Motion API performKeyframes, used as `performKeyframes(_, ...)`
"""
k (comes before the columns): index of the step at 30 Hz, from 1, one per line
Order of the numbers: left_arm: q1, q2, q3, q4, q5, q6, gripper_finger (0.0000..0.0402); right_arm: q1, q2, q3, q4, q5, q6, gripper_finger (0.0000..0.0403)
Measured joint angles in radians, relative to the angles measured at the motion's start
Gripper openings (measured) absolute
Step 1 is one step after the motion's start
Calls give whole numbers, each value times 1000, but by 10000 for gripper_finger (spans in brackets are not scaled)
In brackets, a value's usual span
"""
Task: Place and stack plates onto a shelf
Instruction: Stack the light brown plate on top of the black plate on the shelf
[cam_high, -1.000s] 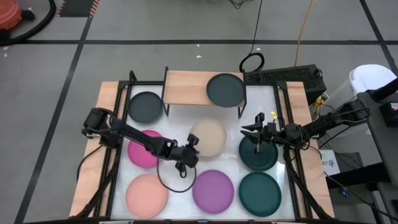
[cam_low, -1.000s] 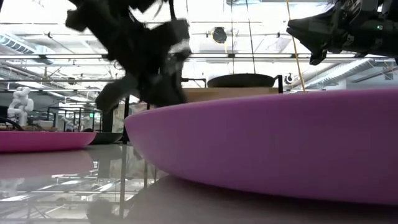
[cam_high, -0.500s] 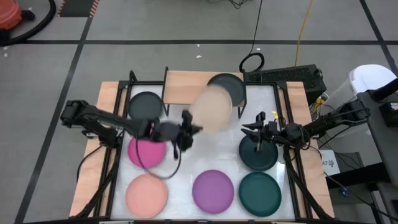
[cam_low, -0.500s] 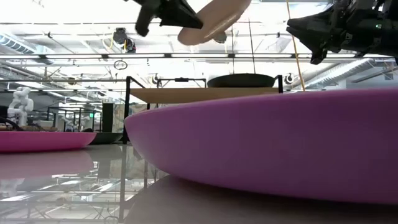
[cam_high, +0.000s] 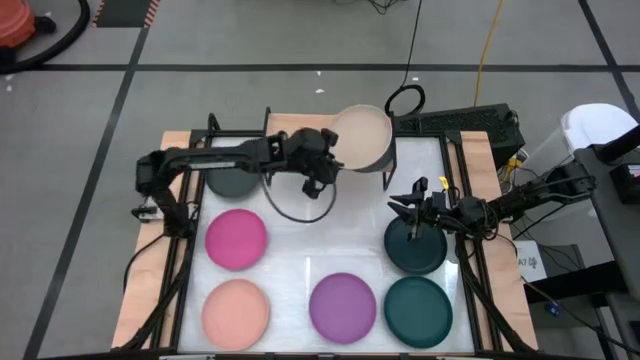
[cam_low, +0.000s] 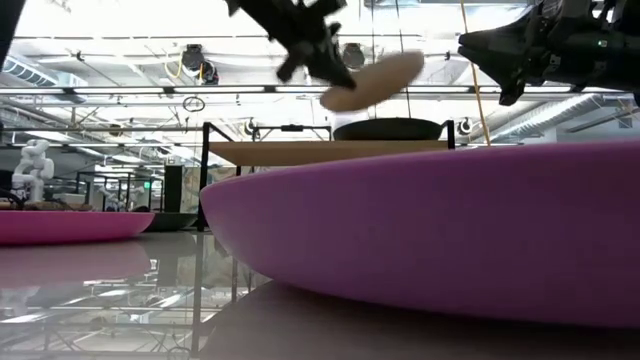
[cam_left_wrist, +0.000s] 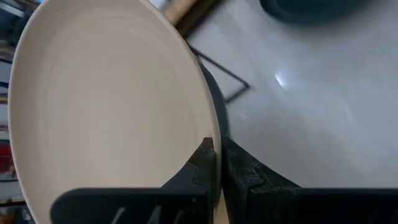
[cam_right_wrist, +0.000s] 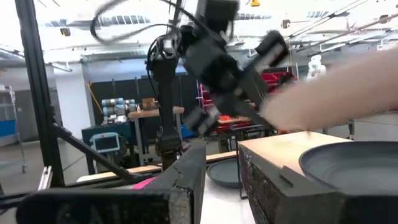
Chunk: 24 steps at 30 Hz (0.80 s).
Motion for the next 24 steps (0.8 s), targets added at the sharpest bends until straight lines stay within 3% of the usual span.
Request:
performKeyframes(9,38,73,2,51,13,3,35,0,0,0,-11,-1,15,82)
performKeyframes(15,40,73,2,99,10,-75,45,0,0,0,-11,0,15,82)
performKeyframes(24,40,67,2,95,-88,-128,156,0,0,0,-11,0,19,82)
